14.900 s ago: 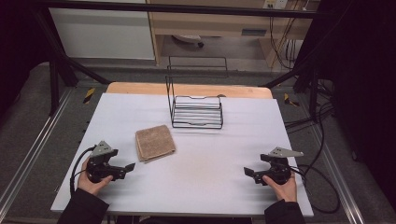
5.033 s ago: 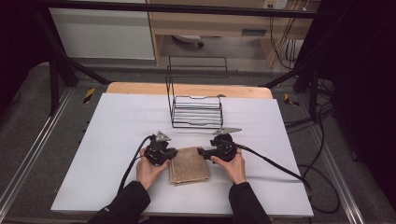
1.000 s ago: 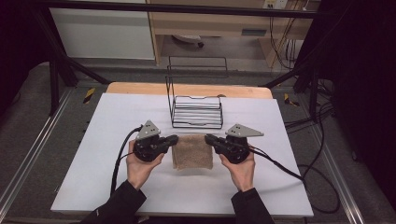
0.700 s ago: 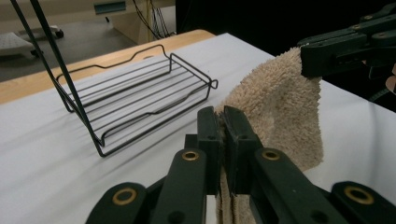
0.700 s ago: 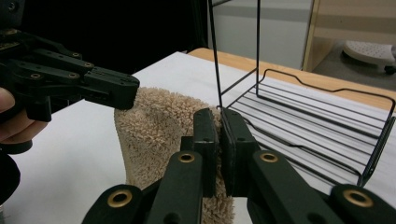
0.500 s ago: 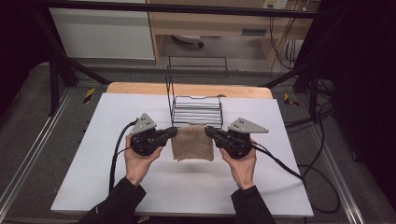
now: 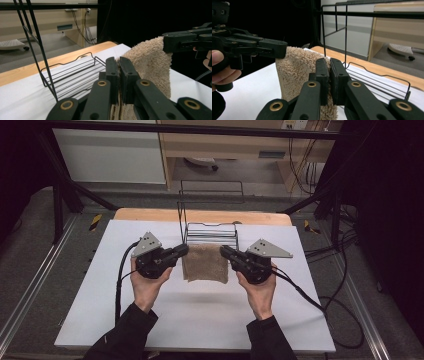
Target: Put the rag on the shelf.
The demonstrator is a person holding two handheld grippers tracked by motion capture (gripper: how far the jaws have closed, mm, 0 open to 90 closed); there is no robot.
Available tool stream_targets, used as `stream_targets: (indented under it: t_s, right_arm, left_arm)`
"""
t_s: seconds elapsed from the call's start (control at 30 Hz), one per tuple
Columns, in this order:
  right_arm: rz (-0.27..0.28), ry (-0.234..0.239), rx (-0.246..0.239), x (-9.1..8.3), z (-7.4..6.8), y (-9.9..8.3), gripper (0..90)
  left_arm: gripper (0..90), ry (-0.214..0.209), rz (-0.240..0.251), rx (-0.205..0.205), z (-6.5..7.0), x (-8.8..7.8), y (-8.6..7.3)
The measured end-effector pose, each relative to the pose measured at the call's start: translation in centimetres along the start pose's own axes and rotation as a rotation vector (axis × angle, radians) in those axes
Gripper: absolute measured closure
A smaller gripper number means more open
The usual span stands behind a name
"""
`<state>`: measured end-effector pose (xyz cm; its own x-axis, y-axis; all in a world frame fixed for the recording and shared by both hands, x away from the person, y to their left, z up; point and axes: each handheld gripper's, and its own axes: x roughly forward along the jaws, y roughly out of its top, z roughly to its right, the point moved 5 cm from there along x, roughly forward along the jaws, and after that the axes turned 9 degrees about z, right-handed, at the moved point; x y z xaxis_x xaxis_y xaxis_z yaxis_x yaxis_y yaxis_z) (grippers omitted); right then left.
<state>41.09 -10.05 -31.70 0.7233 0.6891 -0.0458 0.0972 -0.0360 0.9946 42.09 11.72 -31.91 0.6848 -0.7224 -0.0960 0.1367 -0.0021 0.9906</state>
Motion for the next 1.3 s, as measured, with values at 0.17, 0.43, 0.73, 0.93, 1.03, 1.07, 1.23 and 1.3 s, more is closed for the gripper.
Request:
stream_targets:
  t_s: [0.17,0.43,0.73,0.93,1.03,1.07,1.23,1.3]
  right_arm:
    - [0.023,-0.008,-0.012,0.1,0.1,0.8,85.8]
    - [0.063,-0.016,-0.022,0.1,0.4,2.0,85.8]
    - [0.094,-0.025,-0.040,0.3,0.7,3.6,85.9]
    - [0.116,-0.031,-0.049,0.6,0.8,4.7,85.9]
    - [0.125,-0.035,-0.062,0.7,0.7,5.2,85.9]
    - [0.126,-0.035,-0.068,0.8,0.7,5.4,85.9]
    - [0.131,-0.037,-0.073,1.0,0.8,6.1,85.8]
    - [0.137,-0.035,-0.078,1.0,0.8,6.3,85.8]
  left_arm:
    - [86.0,0.000,0.029,0.009,0.0,0.1,0.8]
    - [86.0,0.005,0.061,0.017,0.0,0.5,2.2]
    - [86.3,0.007,0.084,0.025,-0.1,0.8,3.7]
    - [86.4,0.017,0.111,0.029,-0.1,0.8,4.8]
    - [86.4,0.019,0.125,0.025,-0.3,0.9,5.2]
    - [86.3,0.019,0.126,0.027,-0.3,0.9,5.3]
    - [86.4,0.024,0.139,0.028,-0.5,1.0,6.0]
    - [86.3,0.024,0.147,0.026,-0.6,1.1,6.3]
